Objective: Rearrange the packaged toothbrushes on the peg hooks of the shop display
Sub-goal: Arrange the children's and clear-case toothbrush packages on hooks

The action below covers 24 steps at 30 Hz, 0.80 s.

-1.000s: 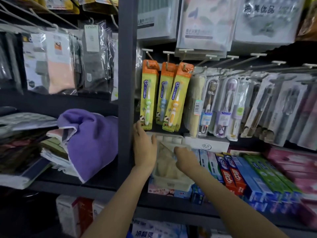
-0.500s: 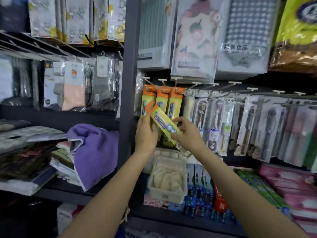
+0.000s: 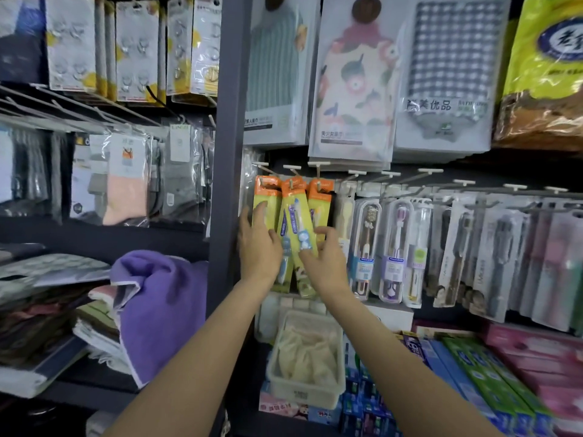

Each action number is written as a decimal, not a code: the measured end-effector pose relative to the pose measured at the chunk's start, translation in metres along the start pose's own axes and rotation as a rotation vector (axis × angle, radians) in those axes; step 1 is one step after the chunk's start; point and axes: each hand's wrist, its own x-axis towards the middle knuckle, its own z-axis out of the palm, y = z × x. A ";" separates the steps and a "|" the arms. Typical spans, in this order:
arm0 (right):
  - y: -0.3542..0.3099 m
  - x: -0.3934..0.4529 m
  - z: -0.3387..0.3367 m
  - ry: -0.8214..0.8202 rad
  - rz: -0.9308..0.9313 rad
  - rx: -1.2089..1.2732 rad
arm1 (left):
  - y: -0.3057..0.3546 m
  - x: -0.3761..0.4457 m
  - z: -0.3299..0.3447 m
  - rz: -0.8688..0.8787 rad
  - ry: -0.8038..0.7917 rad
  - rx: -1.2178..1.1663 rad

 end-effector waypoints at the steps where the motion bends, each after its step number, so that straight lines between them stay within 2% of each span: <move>1: 0.004 -0.001 0.005 -0.008 -0.021 -0.022 | -0.001 0.002 0.001 0.005 0.008 -0.012; 9: 0.000 0.023 0.021 0.052 -0.228 -0.190 | -0.011 0.016 0.011 -0.021 0.031 -0.052; 15: 0.000 0.024 0.030 0.072 -0.262 -0.210 | -0.018 0.023 0.011 0.003 -0.030 -0.111; 21: -0.014 0.036 0.010 0.221 -0.449 -0.289 | -0.019 0.024 0.015 0.024 -0.005 -0.100; 24: -0.007 0.038 -0.004 0.304 -0.406 -0.278 | -0.018 0.022 0.016 0.035 0.036 -0.105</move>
